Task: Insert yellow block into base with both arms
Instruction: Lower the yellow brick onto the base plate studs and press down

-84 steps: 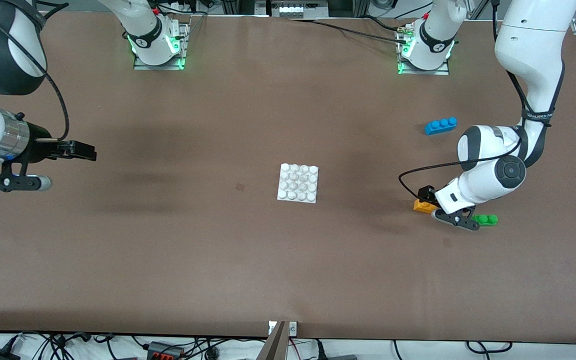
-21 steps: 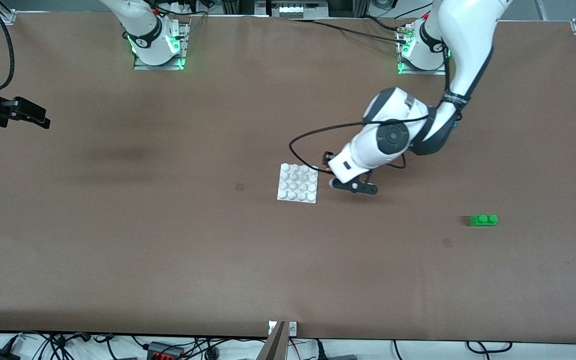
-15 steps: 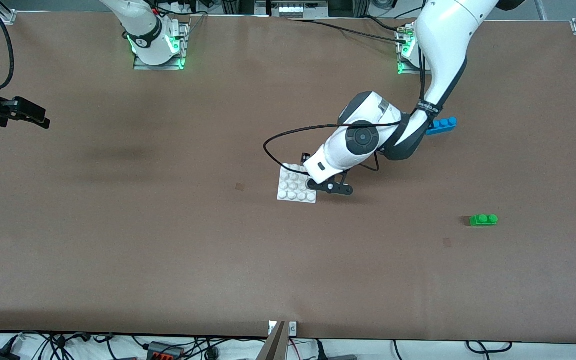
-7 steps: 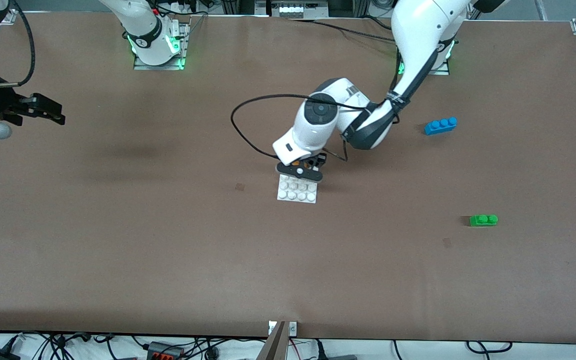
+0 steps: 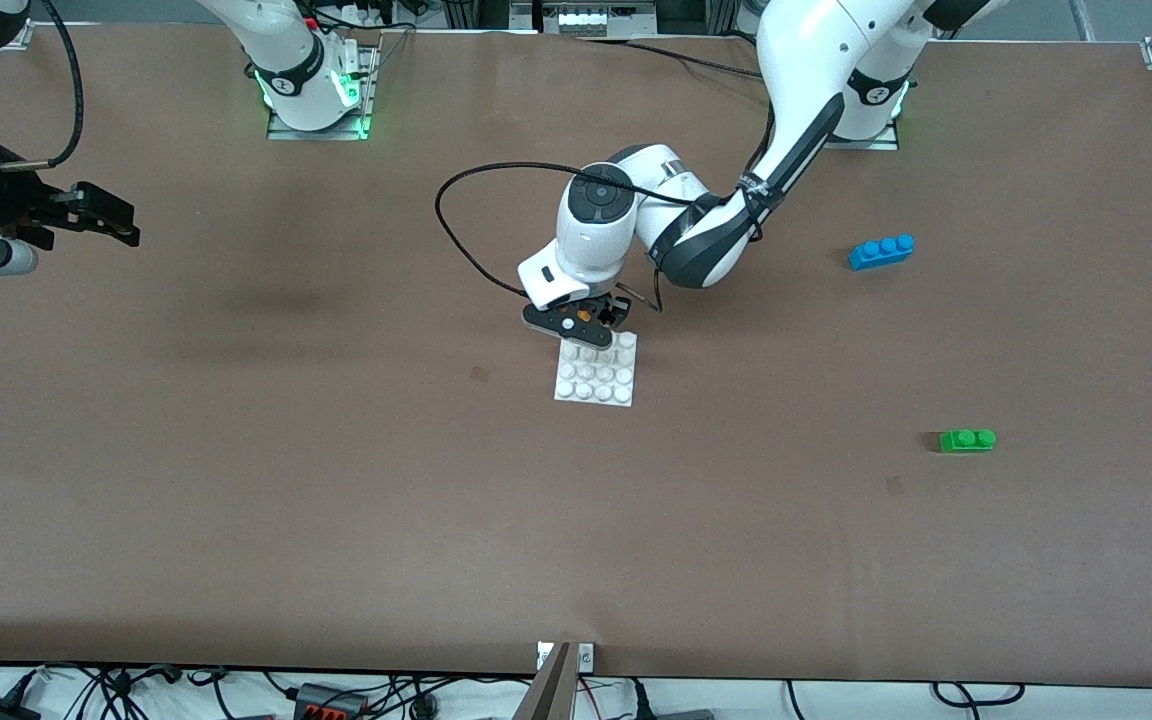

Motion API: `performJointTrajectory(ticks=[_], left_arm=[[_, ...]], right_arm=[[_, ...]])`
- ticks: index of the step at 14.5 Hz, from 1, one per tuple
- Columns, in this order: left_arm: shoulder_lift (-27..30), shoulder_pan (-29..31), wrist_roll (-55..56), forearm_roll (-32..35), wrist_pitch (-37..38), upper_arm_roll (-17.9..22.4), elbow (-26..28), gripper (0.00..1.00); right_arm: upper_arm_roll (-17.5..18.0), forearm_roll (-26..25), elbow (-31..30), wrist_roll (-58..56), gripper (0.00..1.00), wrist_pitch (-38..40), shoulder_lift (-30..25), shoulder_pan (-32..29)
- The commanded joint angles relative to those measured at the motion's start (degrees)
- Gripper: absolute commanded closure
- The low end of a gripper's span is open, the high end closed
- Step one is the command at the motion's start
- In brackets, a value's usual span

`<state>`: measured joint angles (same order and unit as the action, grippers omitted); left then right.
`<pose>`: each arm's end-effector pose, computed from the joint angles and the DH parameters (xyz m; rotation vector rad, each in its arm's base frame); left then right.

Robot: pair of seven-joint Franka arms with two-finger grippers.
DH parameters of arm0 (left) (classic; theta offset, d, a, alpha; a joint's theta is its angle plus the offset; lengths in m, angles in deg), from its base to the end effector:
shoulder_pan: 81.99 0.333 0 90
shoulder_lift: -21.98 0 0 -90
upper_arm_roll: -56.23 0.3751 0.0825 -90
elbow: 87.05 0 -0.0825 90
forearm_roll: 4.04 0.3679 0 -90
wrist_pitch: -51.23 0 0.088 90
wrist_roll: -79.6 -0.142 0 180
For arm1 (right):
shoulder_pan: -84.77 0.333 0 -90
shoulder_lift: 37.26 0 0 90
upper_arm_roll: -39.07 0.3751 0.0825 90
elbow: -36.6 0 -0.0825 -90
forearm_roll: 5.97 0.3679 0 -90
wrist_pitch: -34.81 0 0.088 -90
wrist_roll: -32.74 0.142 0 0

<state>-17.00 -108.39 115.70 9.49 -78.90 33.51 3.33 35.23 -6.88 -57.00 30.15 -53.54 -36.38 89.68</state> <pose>0.5224 -0.5096 0.2903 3.0194 -0.4335 0.0218 0.5337 0.0080 0.6098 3.1200 0.1002 -0.1674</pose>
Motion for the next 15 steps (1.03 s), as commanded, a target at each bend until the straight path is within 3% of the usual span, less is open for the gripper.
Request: performJointTrajectory(ticks=[1,5,15], left_arm=[[-0.1,-0.5,-0.9,1.7,0.2,2.3,-0.7,0.78],[-0.8,-1.0,-1.3,0.7,-0.1,6.5,-1.3,0.8],[-5.1,-2.3,-4.4,-1.8,-0.7,7.7,-5.7,0.81]], right_arm=[[-0.2,-1.0,1.0,-0.2,0.0,0.8,0.2,0.3],[-0.3,-1.0,1.0,-0.4,0.0,0.6,0.2,0.2],[-0.3,-1.2,1.1,0.3,0.0,1.0,0.0,0.1]])
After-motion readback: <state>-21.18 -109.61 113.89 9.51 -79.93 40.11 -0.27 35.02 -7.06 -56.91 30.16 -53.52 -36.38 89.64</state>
